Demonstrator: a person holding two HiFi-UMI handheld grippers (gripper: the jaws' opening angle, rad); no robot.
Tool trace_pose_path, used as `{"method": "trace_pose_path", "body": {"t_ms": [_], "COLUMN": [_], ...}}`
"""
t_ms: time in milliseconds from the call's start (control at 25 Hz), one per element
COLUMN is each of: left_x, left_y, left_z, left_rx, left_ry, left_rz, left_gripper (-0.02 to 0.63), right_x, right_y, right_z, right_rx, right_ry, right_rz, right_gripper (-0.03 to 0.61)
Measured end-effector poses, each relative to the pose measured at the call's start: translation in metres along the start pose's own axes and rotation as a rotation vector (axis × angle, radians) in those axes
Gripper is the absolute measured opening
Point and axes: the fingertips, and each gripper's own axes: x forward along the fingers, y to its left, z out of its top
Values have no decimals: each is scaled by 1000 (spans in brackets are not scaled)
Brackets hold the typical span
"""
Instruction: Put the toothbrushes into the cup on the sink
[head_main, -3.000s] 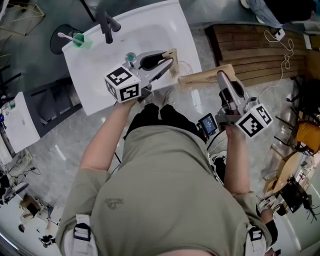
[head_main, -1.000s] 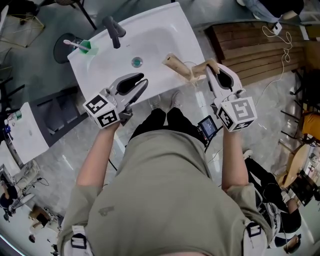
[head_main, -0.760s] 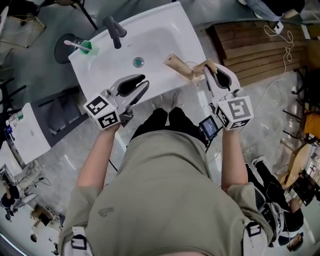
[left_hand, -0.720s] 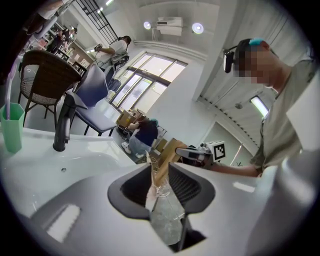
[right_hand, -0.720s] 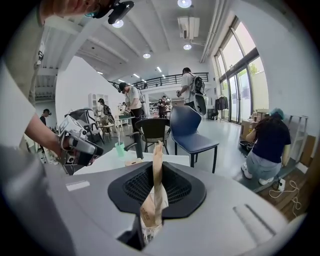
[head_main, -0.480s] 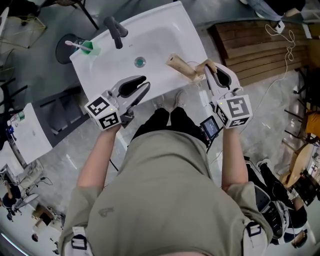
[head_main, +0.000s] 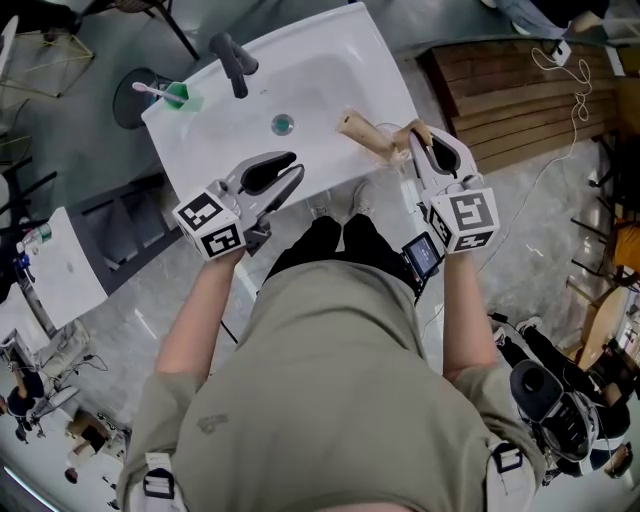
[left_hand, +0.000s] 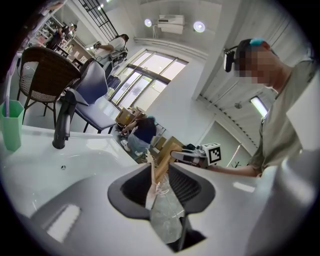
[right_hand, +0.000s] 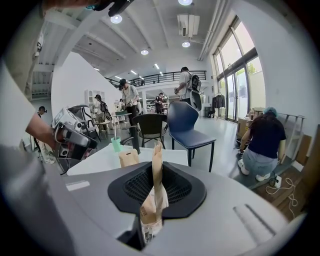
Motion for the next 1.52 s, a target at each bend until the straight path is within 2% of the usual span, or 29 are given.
{"method": "trace_pose_path", "body": {"t_ms": [760, 880, 1120, 1280, 1520], "left_x": [1, 2, 10, 15, 25], "left_y": [0, 1, -3, -6, -16], "left_z": [1, 0, 2, 3, 7], "left_rx": [3, 1, 4, 8, 19], "left_ry": [-7, -11, -17, -18, -19], "left_rz": [-6, -8, -12, -13, -17], "left_gripper": [71, 71, 71, 71, 71], "right_x": [3, 3, -4, -12, -25], "right_y": [2, 4, 3, 4, -4], "right_z": [-6, -3, 2, 2, -1], "right_rx": [41, 49, 60, 83, 90], "right_ry": [-1, -12, -34, -46, -42], "right_rz": [-11, 0, 33, 62, 55], "right_gripper": [61, 98, 127, 127, 127]}}
